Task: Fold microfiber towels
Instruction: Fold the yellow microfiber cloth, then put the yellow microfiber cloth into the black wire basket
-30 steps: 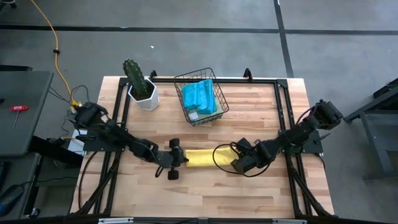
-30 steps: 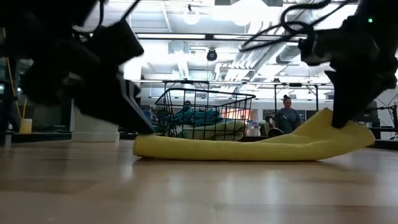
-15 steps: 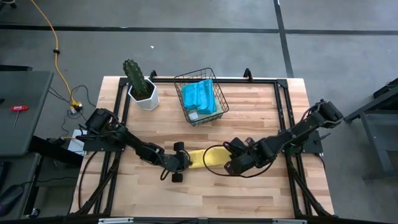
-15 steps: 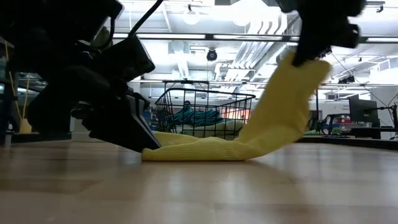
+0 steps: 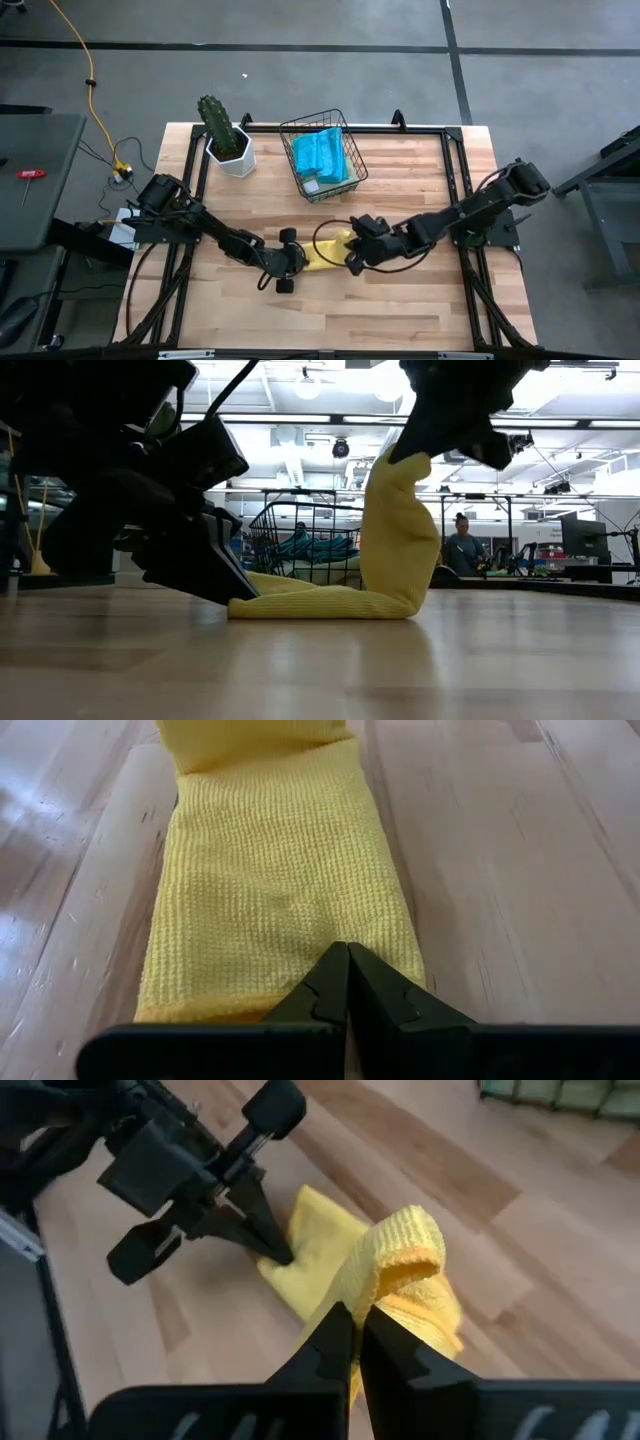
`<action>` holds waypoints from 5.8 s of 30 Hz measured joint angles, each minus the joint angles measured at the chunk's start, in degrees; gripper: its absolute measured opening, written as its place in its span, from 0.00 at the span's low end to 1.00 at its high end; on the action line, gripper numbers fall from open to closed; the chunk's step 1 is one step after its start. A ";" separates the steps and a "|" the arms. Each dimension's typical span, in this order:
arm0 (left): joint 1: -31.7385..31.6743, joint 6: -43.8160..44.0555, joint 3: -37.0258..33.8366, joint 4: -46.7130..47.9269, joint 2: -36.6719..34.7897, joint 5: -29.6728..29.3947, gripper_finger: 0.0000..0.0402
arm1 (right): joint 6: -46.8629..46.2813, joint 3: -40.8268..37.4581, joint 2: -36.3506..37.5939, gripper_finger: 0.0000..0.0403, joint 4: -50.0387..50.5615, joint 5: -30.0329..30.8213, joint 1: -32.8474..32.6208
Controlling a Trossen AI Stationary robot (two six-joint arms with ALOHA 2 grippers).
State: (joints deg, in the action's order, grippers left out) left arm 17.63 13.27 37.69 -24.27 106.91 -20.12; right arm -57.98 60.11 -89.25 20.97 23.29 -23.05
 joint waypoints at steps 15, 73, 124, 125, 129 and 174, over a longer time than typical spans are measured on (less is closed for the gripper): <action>0.02 -0.02 -0.07 -0.24 0.07 -0.09 0.00 | 1.23 -9.39 -5.75 0.00 -26.60 -4.37 1.89; 0.90 0.98 -0.20 18.49 -19.85 -0.45 0.00 | 34.95 -9.35 -16.63 0.51 -48.97 0.55 1.99; -1.33 -0.98 0.66 4.38 -1.64 -5.84 0.00 | 31.45 -8.94 -22.94 0.51 -39.17 -0.26 2.04; -1.33 -0.91 0.66 4.39 -1.64 -5.84 0.00 | 31.46 -8.85 -22.95 0.51 -39.15 -0.35 2.04; -1.33 -0.96 0.63 4.39 -1.60 -5.84 0.00 | 31.45 -8.82 -22.95 0.51 -39.21 -0.38 2.04; -1.13 0.00 0.48 3.56 -1.46 -5.80 0.00 | 31.32 -8.76 -22.95 0.51 -39.72 -0.33 2.15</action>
State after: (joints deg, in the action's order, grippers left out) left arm 16.50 13.28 38.17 -20.71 105.45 -25.92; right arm -26.65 51.35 -112.20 -18.75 22.96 -20.91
